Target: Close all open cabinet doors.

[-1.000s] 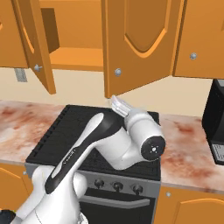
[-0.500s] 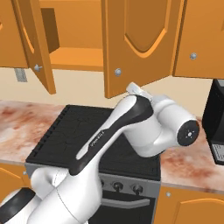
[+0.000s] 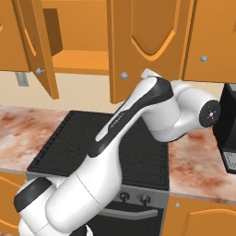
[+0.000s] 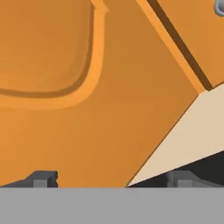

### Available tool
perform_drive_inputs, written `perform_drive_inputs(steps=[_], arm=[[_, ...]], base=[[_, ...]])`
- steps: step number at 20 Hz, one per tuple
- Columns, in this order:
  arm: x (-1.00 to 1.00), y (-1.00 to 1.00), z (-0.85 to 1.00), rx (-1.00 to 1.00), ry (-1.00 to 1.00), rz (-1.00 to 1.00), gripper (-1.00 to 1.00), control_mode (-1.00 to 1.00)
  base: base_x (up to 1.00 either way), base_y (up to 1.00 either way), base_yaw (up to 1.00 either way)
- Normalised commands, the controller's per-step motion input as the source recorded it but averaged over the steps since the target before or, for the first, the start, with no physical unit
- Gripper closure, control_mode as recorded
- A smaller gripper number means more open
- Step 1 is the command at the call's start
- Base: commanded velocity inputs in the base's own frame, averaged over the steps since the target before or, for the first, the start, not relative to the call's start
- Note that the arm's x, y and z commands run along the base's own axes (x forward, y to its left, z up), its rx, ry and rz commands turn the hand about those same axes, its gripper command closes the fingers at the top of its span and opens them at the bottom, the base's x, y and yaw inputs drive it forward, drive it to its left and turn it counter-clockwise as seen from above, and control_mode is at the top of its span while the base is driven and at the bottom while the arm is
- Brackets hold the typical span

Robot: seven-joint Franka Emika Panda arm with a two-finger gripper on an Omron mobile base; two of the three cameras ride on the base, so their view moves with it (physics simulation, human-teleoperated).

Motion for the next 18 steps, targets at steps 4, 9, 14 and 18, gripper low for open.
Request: perform_drive_inputs(steps=[4, 9, 14, 18], arm=[[0.45, 0.19, 0.11, 0.01, 0.00, 0.00, -1.00, -1.00], [0.32, 0.33, 0.00, 0.00, 0.00, 0.00, -1.00, -1.00], [0.31, 0.43, 0.00, 0.00, 0.00, -0.01, -1.00, -1.00], [0.47, 0.51, -0.07, 0.00, 0.00, -0.03, -1.00, -1.00]], base=[[0.00, 0.00, 0.00], [0.00, 0.00, 0.00], [0.00, 0.00, 0.00], [0.00, 0.00, 0.00]])
